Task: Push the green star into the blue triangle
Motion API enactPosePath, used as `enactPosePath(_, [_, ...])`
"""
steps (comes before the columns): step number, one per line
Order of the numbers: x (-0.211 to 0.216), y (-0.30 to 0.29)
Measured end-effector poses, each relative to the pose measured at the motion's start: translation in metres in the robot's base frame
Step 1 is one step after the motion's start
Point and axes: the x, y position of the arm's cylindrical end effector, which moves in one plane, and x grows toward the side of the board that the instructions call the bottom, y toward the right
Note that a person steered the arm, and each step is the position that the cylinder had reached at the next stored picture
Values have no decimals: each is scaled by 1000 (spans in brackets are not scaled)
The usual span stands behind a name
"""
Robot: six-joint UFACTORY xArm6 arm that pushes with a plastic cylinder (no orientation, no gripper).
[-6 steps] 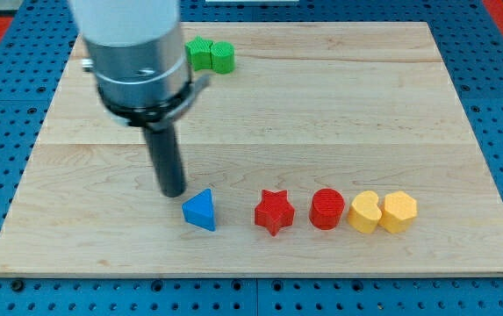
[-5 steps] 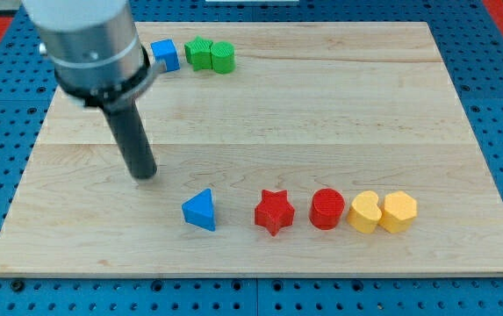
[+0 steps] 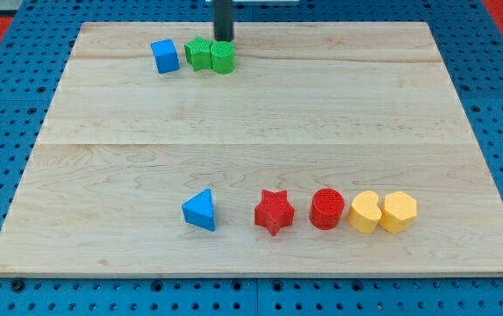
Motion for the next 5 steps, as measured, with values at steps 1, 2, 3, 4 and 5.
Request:
enactPosePath(1, [43,3])
enactPosePath(2, [55,-28])
enactPosePath(3, [28,-30])
enactPosePath(4, [40,-78])
enactPosePath(5, [80,-110])
